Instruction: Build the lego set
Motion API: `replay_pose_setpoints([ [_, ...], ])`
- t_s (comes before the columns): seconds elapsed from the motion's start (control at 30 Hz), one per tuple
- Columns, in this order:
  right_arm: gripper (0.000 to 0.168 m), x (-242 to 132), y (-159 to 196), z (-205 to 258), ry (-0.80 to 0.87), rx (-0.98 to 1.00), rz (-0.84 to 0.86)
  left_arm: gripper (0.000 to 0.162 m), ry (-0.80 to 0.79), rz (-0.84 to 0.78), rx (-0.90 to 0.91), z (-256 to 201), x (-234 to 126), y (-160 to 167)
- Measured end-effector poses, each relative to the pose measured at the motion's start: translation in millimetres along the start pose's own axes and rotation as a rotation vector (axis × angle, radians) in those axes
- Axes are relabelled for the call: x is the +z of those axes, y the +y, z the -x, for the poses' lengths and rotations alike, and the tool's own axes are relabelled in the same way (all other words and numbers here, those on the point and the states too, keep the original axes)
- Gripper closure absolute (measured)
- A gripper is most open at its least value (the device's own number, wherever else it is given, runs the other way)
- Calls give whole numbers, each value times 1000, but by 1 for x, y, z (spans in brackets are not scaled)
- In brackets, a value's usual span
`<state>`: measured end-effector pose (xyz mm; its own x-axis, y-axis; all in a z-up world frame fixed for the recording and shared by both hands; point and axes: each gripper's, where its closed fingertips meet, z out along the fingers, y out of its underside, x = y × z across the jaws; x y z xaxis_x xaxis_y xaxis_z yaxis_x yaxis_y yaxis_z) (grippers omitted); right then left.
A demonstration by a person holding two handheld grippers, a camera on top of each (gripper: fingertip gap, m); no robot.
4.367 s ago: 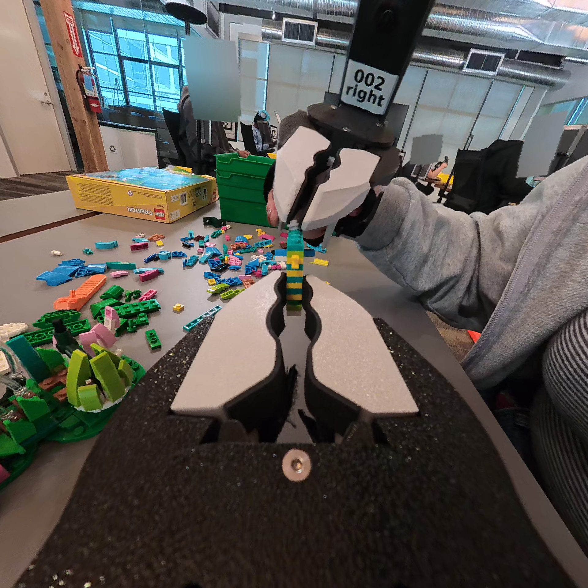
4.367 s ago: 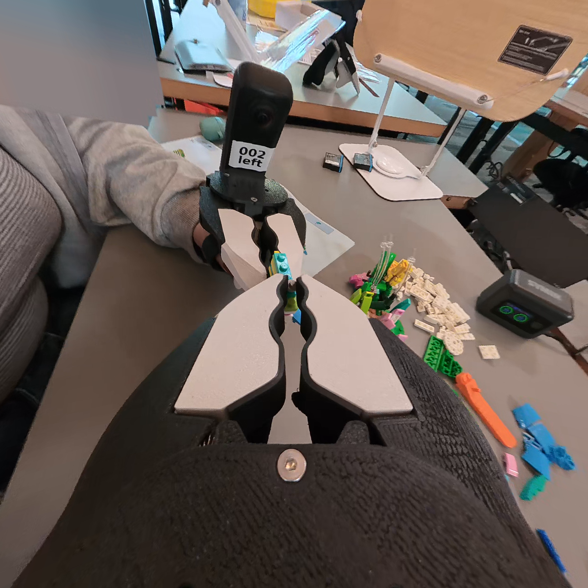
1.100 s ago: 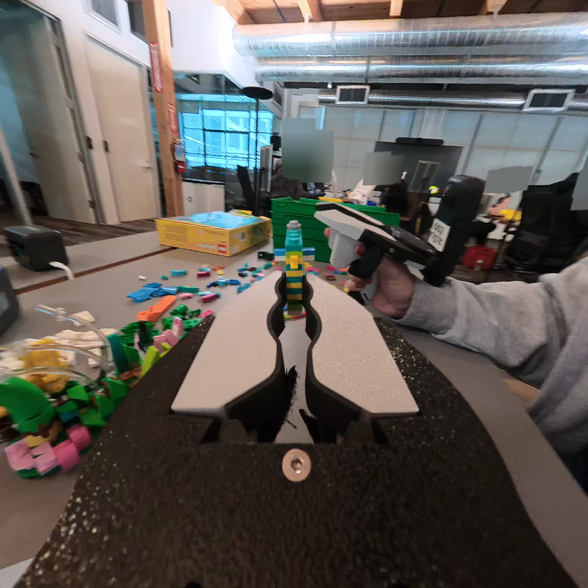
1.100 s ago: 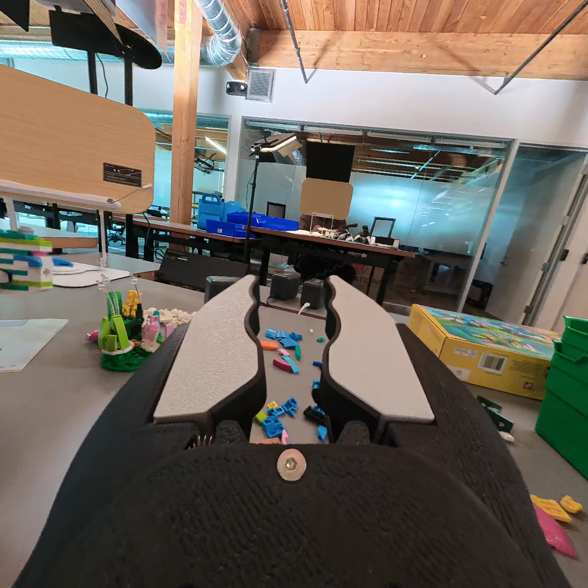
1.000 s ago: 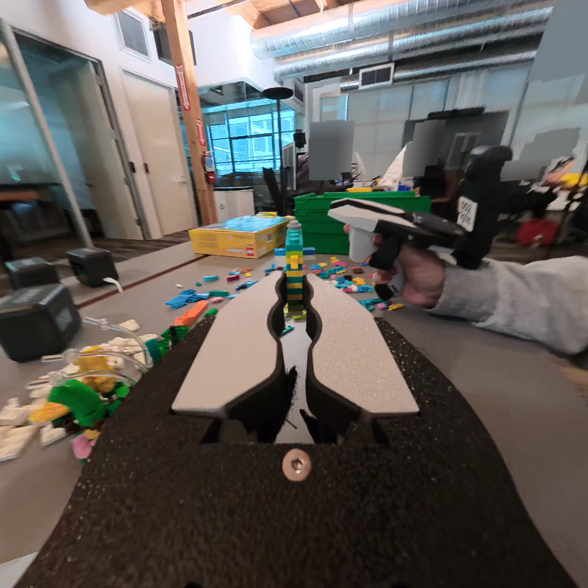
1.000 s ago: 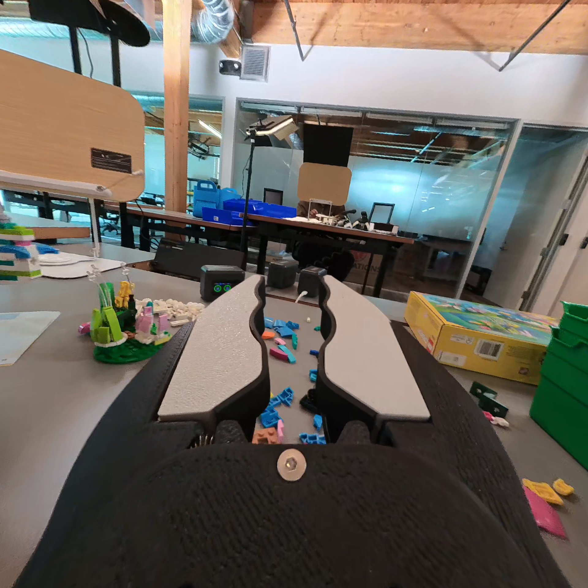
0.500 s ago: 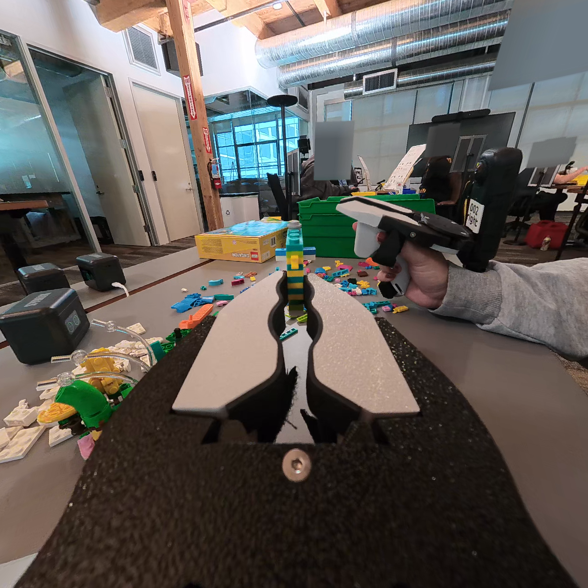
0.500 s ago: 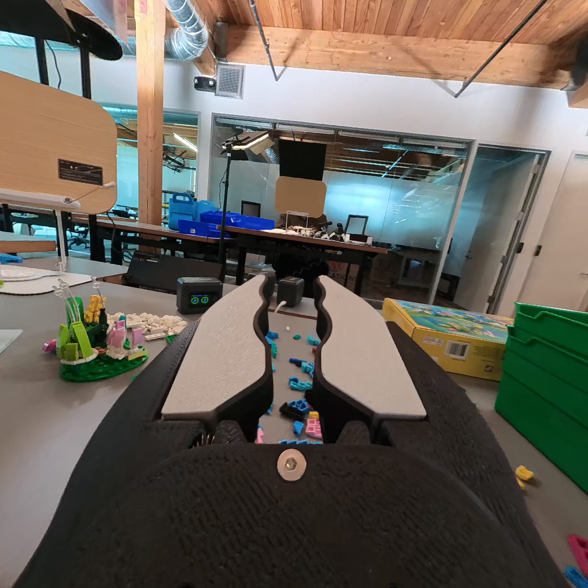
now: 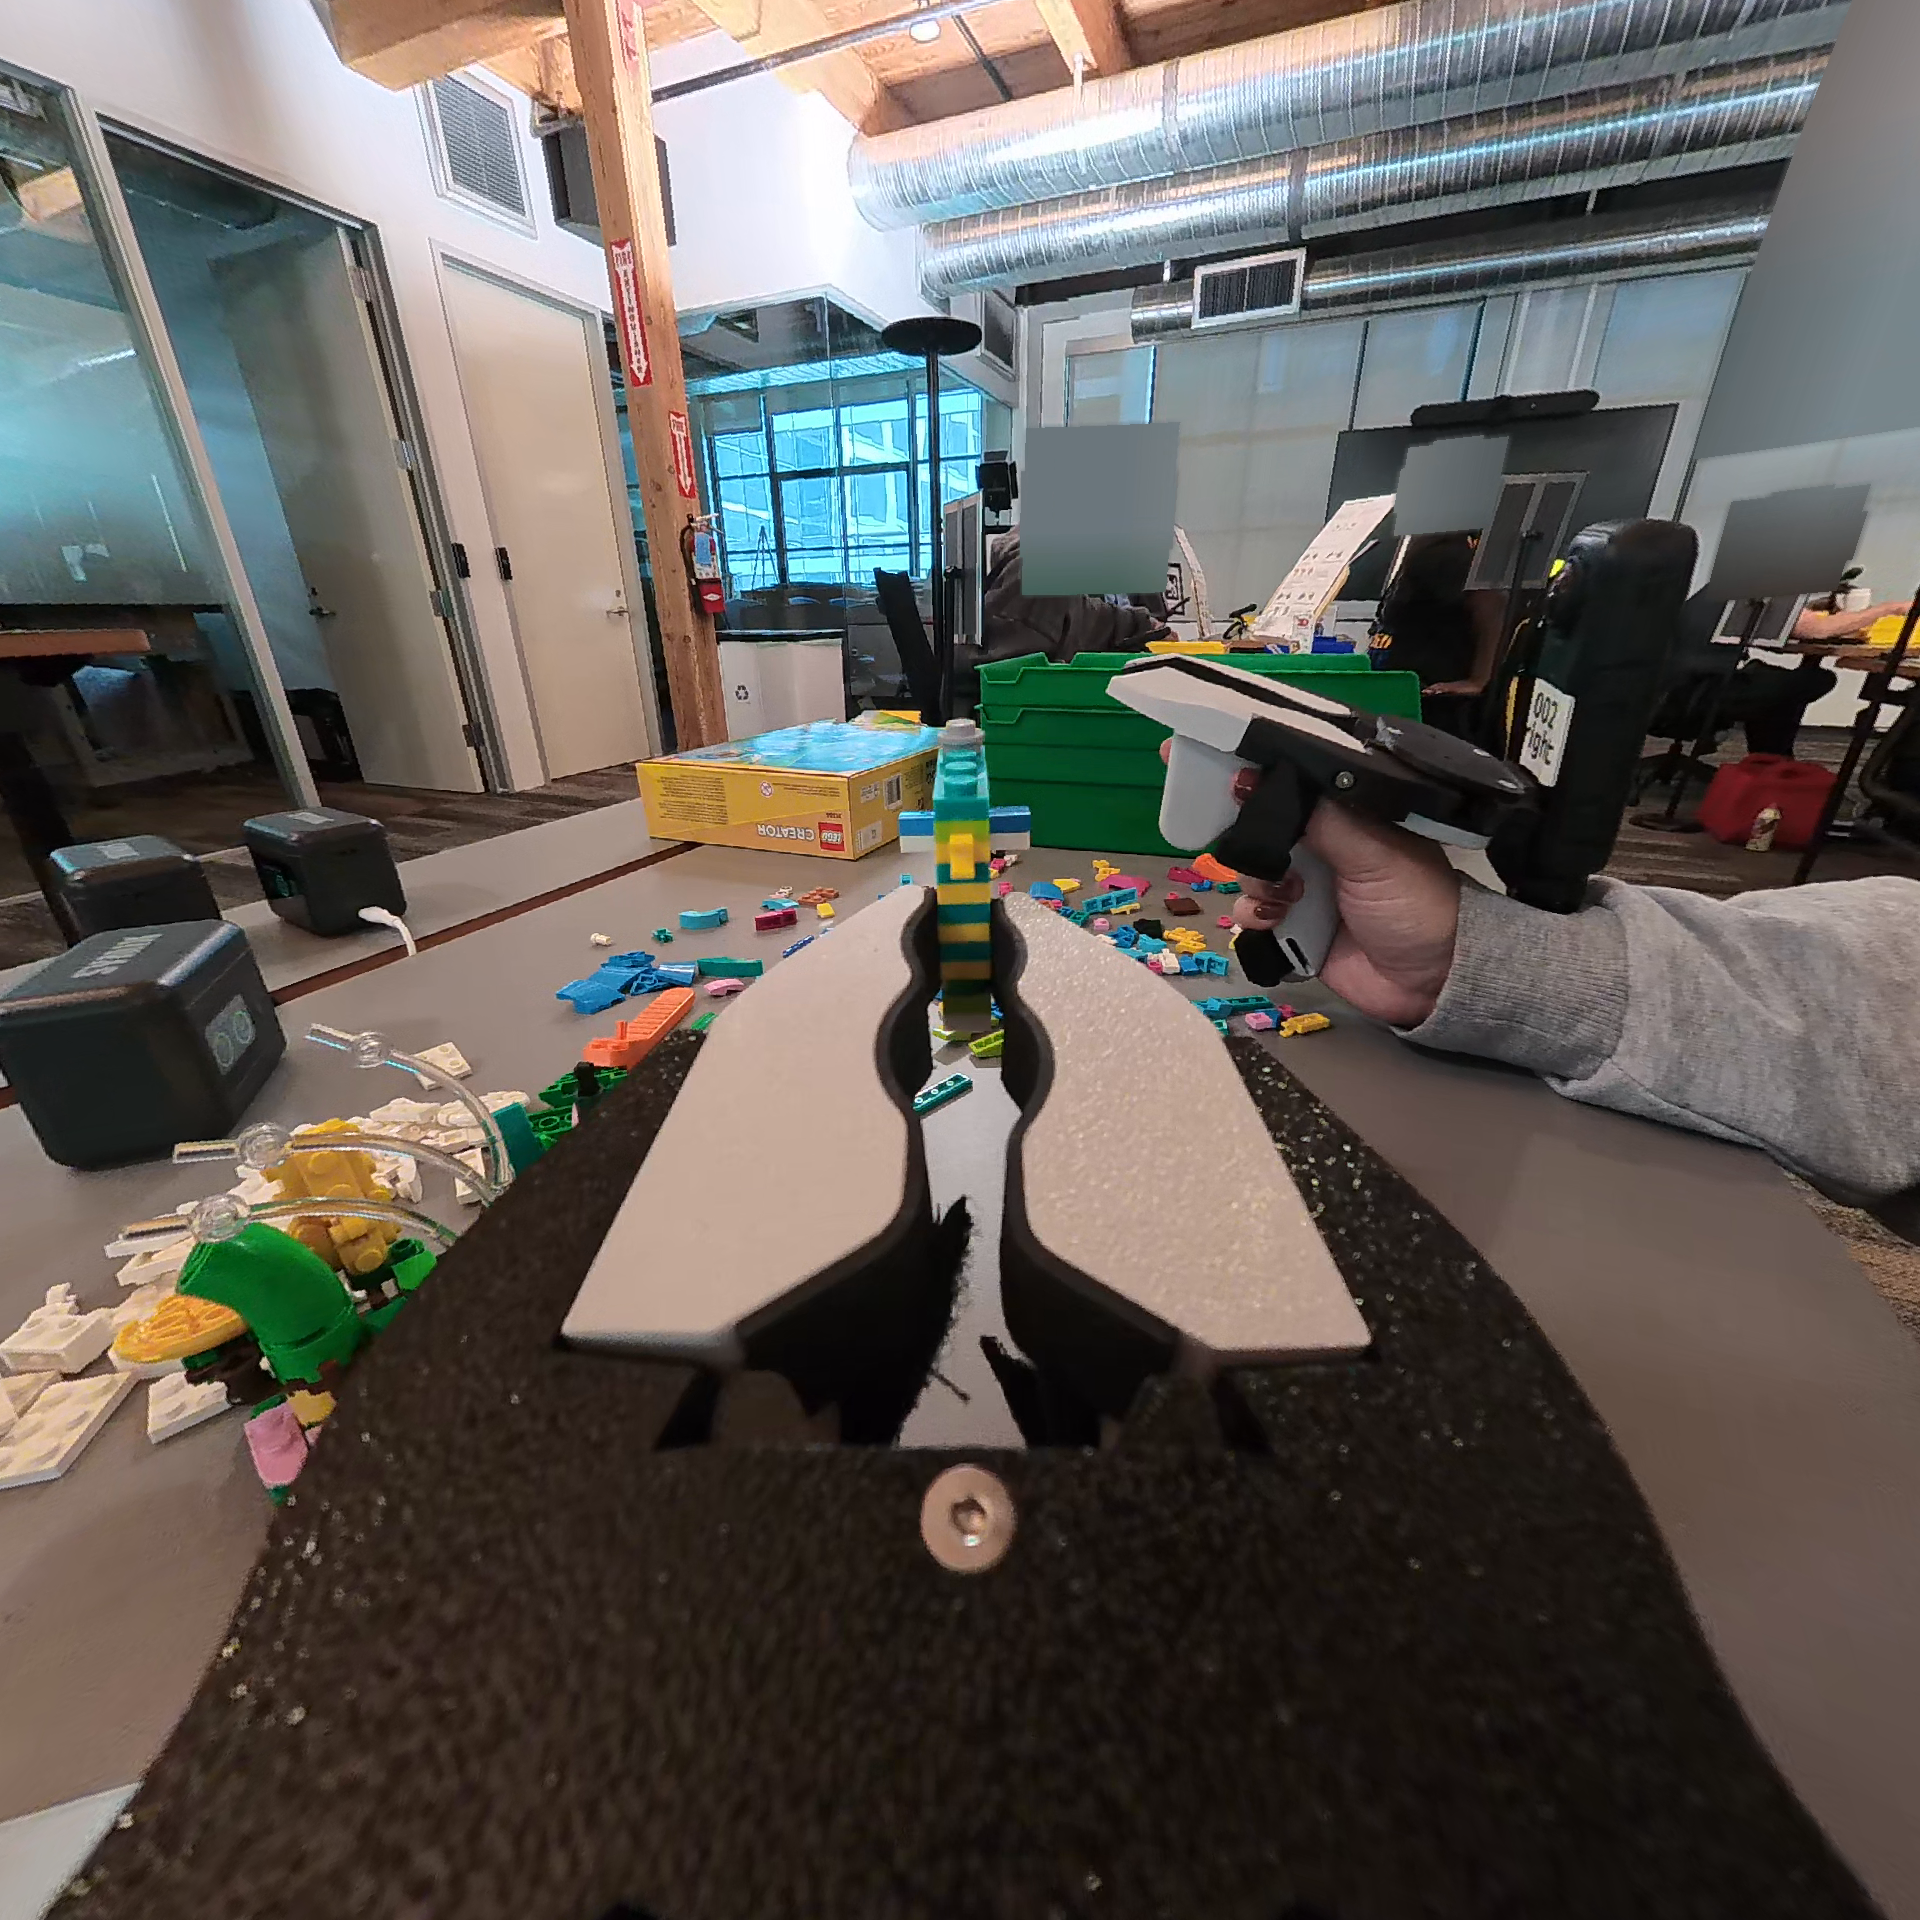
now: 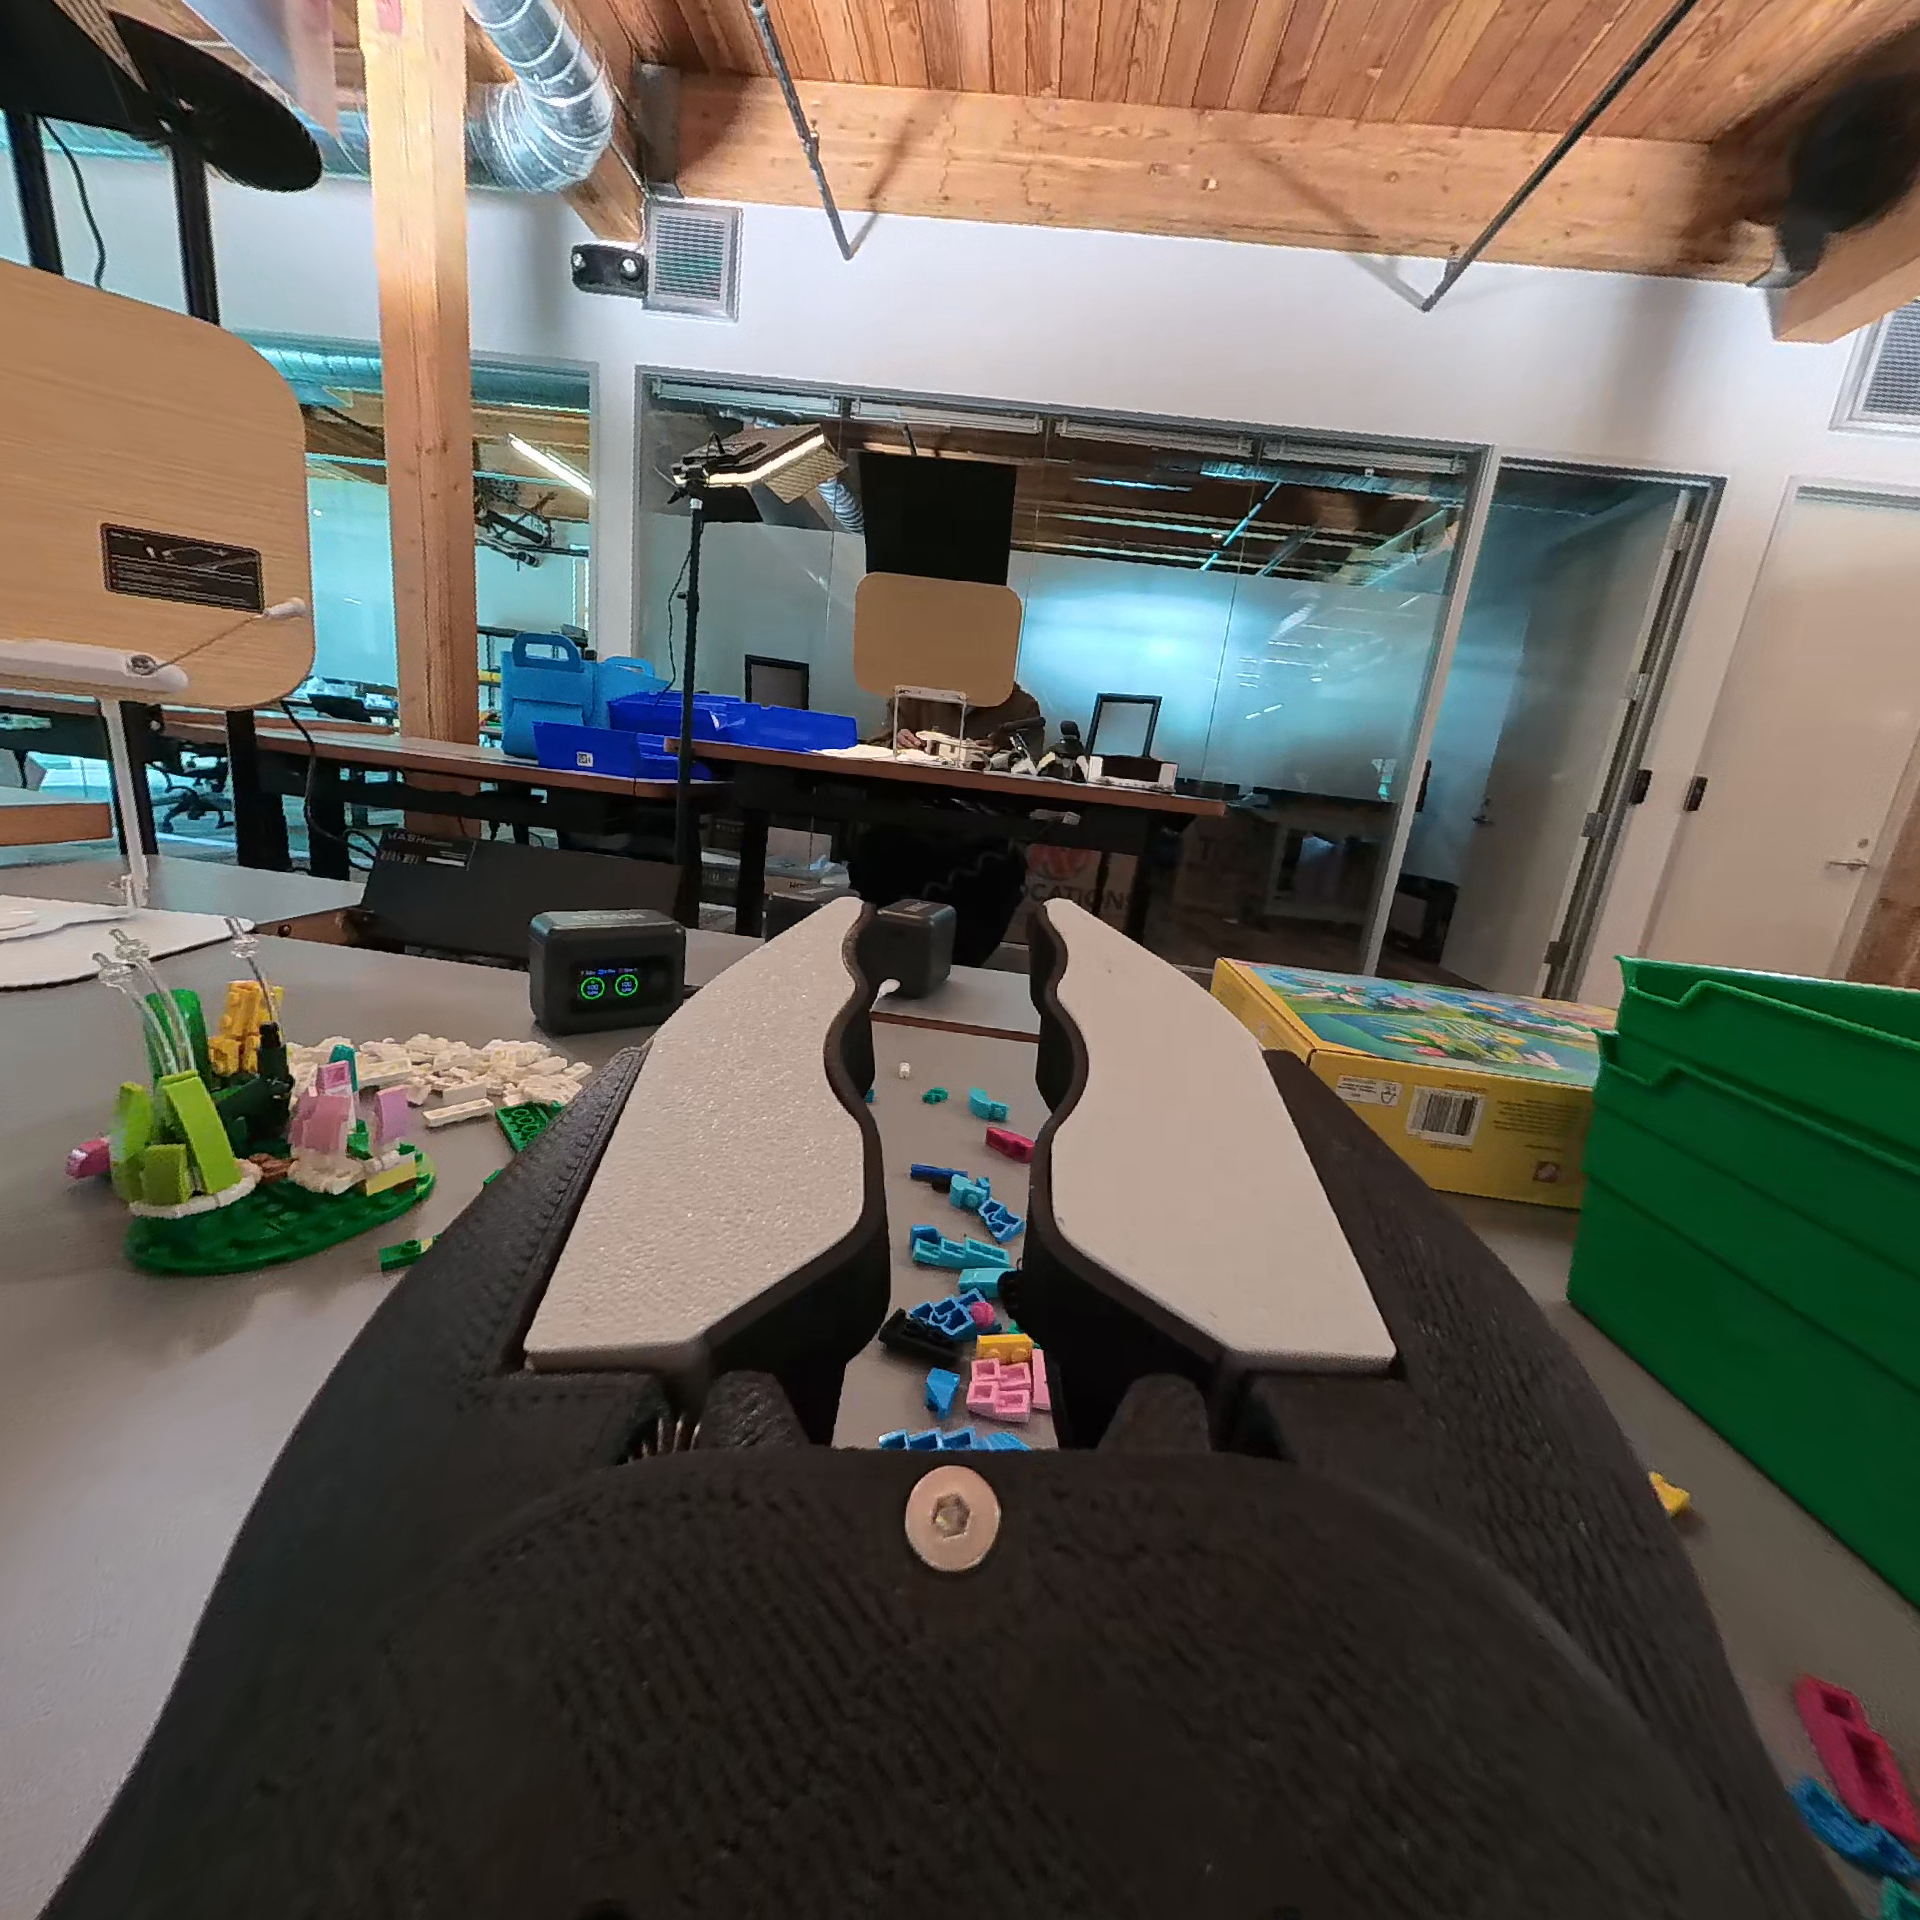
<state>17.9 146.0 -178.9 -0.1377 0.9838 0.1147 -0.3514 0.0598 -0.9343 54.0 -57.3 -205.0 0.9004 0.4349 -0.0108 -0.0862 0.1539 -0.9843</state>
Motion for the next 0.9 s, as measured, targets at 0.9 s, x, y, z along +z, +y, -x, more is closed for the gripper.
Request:
replay_pose_setpoints([
  [0.9,129,9,8,-3,-67,-86,98,154,3,-1,-26,2,1,0],
])
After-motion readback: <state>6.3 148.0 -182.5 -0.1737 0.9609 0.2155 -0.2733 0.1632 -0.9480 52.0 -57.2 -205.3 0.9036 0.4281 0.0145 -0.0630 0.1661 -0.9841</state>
